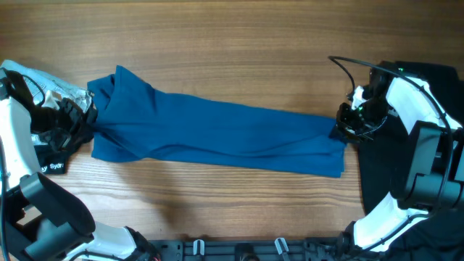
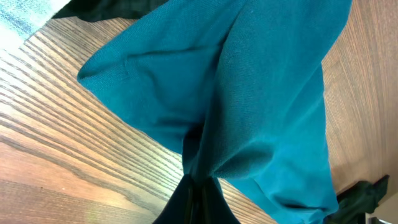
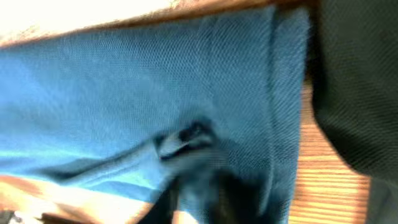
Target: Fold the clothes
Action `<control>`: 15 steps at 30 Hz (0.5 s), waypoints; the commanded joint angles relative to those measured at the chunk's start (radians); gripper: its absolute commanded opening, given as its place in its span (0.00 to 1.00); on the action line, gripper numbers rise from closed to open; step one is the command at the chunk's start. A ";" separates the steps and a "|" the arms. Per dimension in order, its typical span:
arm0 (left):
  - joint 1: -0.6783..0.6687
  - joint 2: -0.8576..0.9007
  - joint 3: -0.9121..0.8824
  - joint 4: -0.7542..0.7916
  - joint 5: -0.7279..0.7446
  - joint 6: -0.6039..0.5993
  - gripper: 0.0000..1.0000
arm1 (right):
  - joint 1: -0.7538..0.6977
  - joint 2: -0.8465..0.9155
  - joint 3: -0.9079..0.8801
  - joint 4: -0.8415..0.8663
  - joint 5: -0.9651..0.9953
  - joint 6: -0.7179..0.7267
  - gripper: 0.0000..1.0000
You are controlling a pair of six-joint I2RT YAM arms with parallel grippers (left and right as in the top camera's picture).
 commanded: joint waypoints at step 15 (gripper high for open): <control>0.008 -0.027 0.008 0.005 -0.010 0.020 0.11 | 0.004 -0.033 -0.001 -0.075 0.144 0.032 0.50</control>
